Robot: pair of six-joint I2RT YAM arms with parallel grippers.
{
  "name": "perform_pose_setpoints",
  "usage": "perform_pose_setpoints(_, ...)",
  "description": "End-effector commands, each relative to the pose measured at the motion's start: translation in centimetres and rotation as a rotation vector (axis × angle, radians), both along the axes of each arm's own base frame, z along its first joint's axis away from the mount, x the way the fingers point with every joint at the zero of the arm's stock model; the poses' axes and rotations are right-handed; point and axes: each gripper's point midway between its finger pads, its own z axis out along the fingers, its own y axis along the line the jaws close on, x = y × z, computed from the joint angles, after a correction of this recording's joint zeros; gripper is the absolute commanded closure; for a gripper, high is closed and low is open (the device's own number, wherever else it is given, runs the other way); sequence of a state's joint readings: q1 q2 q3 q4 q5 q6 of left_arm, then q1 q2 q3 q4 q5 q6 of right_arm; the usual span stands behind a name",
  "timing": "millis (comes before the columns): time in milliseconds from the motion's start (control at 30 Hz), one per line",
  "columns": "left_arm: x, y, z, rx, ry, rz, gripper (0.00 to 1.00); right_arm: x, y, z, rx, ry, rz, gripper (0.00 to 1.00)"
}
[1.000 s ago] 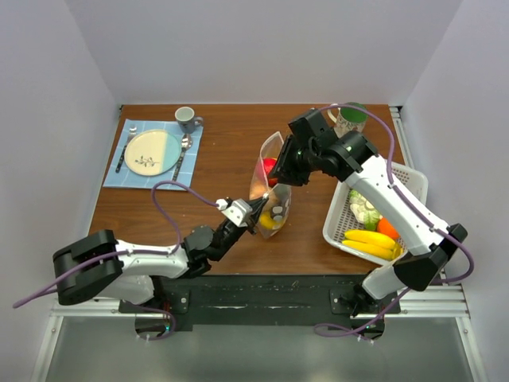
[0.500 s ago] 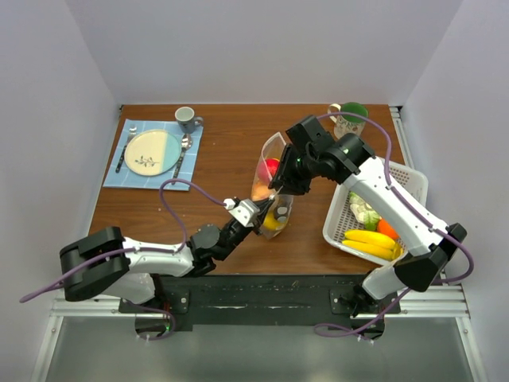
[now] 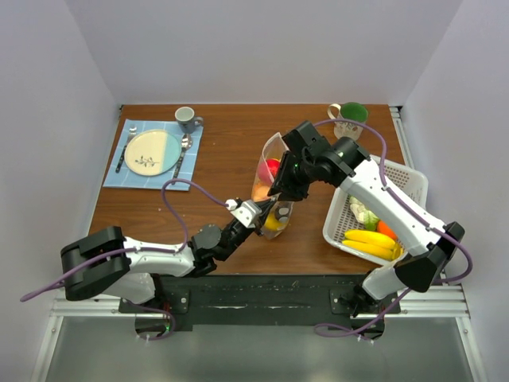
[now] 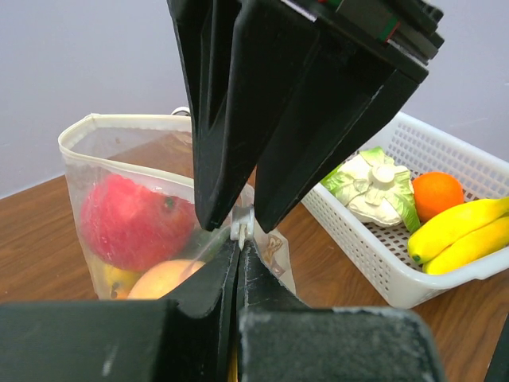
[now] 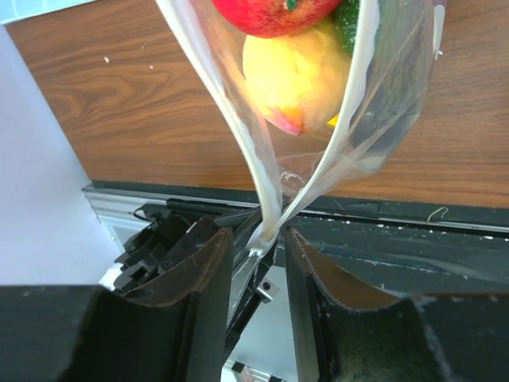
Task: Place the food in the zip-top bag and seal the zipper
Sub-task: Zip the zipper food storage bag at the center of the board.
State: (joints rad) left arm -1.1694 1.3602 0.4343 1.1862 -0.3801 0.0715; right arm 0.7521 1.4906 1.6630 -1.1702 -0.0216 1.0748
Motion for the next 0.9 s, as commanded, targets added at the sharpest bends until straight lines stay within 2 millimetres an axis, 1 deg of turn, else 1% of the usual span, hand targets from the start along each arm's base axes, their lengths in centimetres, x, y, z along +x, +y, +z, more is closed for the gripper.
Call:
perform_pose_setpoints(0,-0.1,-0.3,1.9,-0.044,-0.034,0.006,1.00,-0.6,0.3,0.5,0.036,0.001,0.000,0.67)
perform_pose_setpoints(133,-0.2,-0.3,1.7,-0.033,-0.039,0.005,1.00,-0.5,0.1,0.2,0.031,0.002,-0.010,0.71)
perform_pose_setpoints(233,-0.2,-0.3,1.4,-0.016,-0.040,0.011,1.00,-0.3,-0.1,0.5,0.034,-0.010,-0.023,0.75)
perform_pose_setpoints(400,-0.4,-0.1,0.9,-0.004,-0.040,0.011,1.00,0.0,-0.2,0.8,0.023,-0.021,-0.027,0.86)
perform_pose_setpoints(433,-0.5,0.0,0.9,-0.005,-0.043,0.008,1.00,-0.1,-0.2,0.8,0.021,-0.019,-0.026,0.90)
perform_pose_setpoints(467,-0.7,0.0,1.1,-0.008,-0.046,0.004,1.00,0.1,-0.2,0.8,0.020,-0.022,-0.029,0.91)
perform_pose_setpoints(567,-0.8,0.0,0.9,0.006,-0.044,0.000,1.00,0.4,-0.5,0.7,0.009,-0.022,-0.034,0.92)
perform_pose_setpoints(667,-1.1,0.1,1.2,-0.001,-0.051,-0.006,1.00,1.0,-1.0,0.5,-0.002,-0.021,-0.042,0.92)
perform_pose_setpoints(700,-1.3,0.2,1.2,-0.001,-0.052,-0.014,1.00,1.5,-1.4,0.3,-0.018,-0.029,-0.054,0.92)
perform_pose_setpoints(867,-1.8,0.5,1.4,-0.002,-0.058,-0.032,1.00,2.5,-2.2,-0.4,-0.045,-0.028,-0.066,0.92)
